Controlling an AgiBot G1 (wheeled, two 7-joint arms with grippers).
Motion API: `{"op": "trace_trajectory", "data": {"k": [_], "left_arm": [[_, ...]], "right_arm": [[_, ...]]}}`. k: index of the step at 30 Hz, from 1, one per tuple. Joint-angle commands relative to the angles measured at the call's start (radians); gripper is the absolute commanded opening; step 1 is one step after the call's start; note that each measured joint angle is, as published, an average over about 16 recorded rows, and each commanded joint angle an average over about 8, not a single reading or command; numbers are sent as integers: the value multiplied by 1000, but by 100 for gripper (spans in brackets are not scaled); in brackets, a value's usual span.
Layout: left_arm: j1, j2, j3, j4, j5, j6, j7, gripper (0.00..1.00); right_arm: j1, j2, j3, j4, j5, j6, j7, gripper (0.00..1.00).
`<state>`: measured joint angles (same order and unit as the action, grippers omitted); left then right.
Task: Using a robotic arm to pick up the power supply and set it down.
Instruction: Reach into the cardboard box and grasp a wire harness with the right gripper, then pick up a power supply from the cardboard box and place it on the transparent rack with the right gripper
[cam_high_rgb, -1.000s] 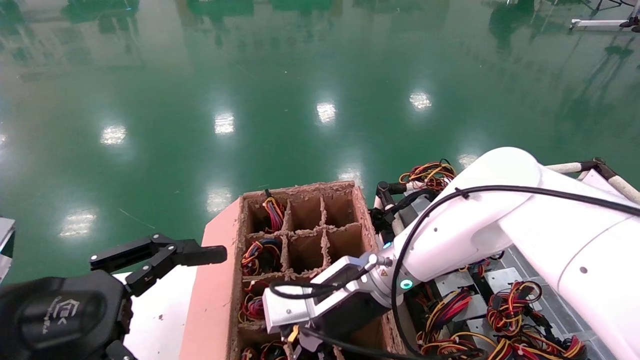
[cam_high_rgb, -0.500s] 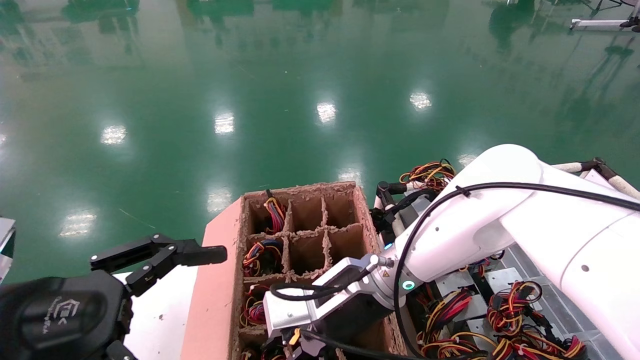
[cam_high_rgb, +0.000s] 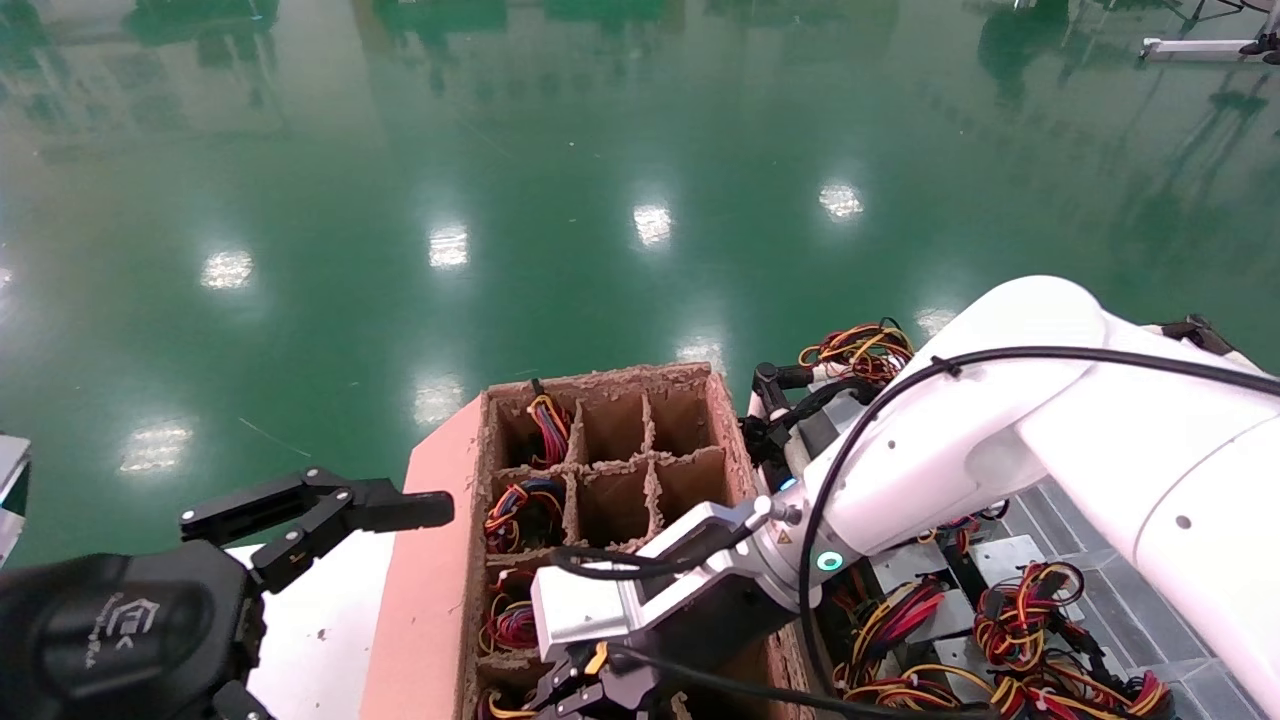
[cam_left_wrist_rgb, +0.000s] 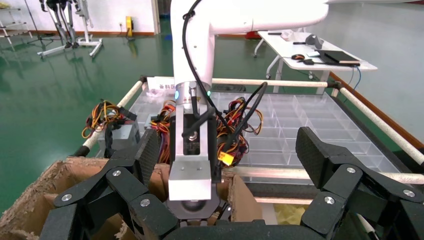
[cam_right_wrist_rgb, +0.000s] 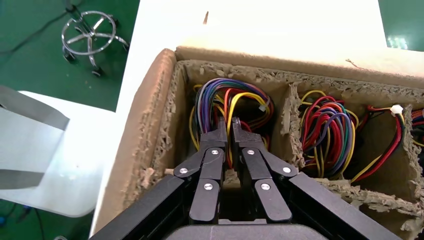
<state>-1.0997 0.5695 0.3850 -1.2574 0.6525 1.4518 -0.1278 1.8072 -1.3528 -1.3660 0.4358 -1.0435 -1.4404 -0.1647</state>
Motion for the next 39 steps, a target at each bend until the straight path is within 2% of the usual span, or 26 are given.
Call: {"op": "trace_trajectory", "data": {"k": [1, 11, 18, 39], "left_arm": [[0, 0, 0, 0, 0, 0, 0, 100], [0, 0, 0, 0, 0, 0, 0, 100], [0, 0, 0, 0, 0, 0, 0, 100], [0, 0, 0, 0, 0, 0, 0, 100]], "right_arm": [[3, 1, 0, -9, 9, -11, 0, 0], [42, 16, 20, -68, 70, -91, -11, 0], [85, 58, 41, -97, 134, -139, -21, 0], [207, 362, 122, 52, 505, -151, 73, 0]]}}
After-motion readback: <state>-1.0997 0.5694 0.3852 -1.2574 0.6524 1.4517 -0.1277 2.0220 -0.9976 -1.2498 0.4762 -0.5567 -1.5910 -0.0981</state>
